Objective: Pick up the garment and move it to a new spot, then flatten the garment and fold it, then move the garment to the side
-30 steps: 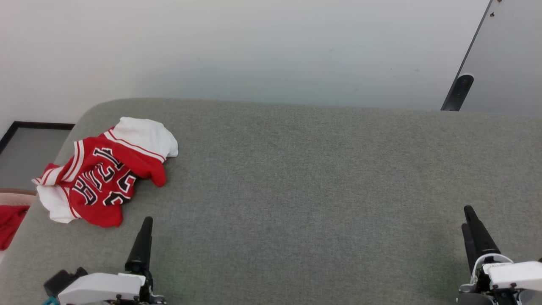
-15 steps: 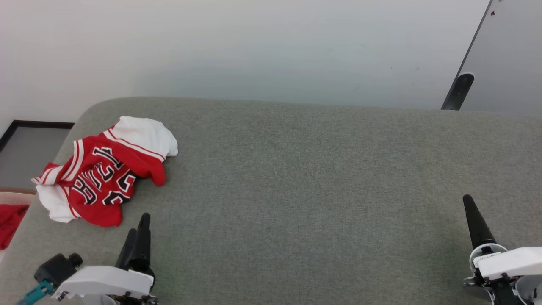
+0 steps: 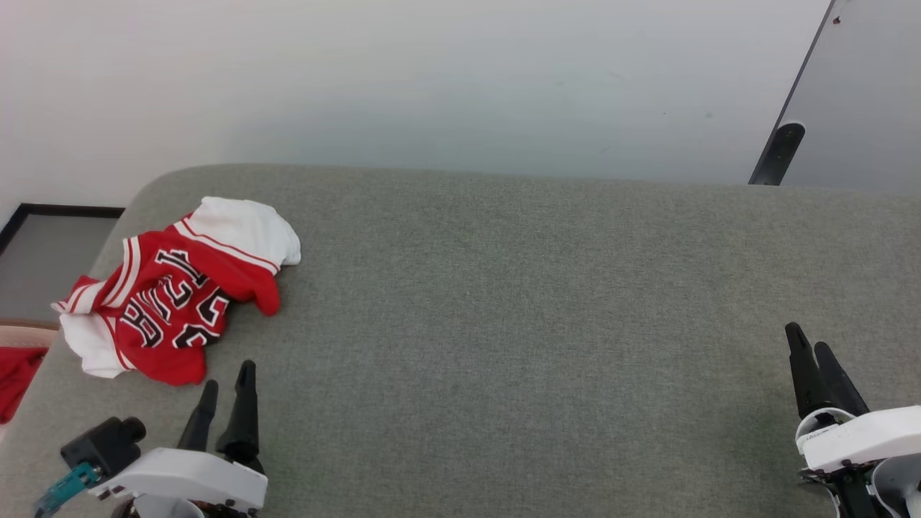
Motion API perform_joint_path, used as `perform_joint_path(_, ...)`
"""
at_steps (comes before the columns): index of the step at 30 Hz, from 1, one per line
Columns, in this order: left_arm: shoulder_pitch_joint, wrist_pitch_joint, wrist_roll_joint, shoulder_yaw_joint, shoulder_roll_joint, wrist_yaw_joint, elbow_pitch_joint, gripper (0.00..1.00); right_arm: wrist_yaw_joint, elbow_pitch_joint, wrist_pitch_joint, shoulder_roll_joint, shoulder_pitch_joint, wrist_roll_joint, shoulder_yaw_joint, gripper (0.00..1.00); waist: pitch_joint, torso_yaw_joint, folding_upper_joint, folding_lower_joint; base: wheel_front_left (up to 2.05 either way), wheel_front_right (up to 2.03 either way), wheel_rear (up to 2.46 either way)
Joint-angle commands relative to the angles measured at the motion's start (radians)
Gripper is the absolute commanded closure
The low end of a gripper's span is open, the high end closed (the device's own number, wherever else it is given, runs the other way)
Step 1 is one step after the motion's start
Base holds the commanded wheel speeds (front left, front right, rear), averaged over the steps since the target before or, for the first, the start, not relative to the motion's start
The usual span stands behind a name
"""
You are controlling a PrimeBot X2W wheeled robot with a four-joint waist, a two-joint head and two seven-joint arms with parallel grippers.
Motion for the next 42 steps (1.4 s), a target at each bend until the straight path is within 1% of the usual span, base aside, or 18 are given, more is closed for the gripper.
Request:
perform_joint_path(1, -0.025, -0.009, 0.036, -0.004, 0.012, 0.004, -0.015, 0.0, 0.0, -0.014, -0.008, -0.013, -0.03, -0.03, 0.005, 0.0, 0.0, 0.0, -0.0001, 0.0, 0.0, 0.0, 0.0)
perform_joint_path(13, -0.022, -0.045, 0.189, -0.013, 0.033, -0.004, -0.038, 0.0, 0.001, -0.025, -0.023, -0.03, -0.034, -0.177, 0.009, 0.0, 0.005, -0.004, -0.0001, 0.0, 0.0, 0.0, 0.0)
perform_joint_path(23, -0.016, -0.072, 0.3, -0.024, 0.044, -0.011, -0.046, 0.0, 0.001, -0.029, -0.04, -0.036, -0.031, -0.275, 0.001, 0.0, 0.007, -0.006, -0.0001, 0.0, 0.0, 0.0, 0.0)
perform_joint_path(35, -0.007, -0.101, 0.404, -0.032, 0.061, -0.02, -0.057, 0.0, 0.001, -0.036, -0.061, -0.041, -0.031, -0.38, -0.011, 0.0, 0.014, -0.012, -0.0001, 0.0, 0.0, 0.0, 0.0)
perform_joint_path(42, -0.011, -0.117, 0.445, -0.04, 0.07, -0.028, -0.054, 0.0, 0.001, -0.036, -0.073, -0.041, -0.032, -0.438, -0.023, 0.0, 0.023, -0.017, -0.0001, 0.0, 0.0, 0.0, 0.0)
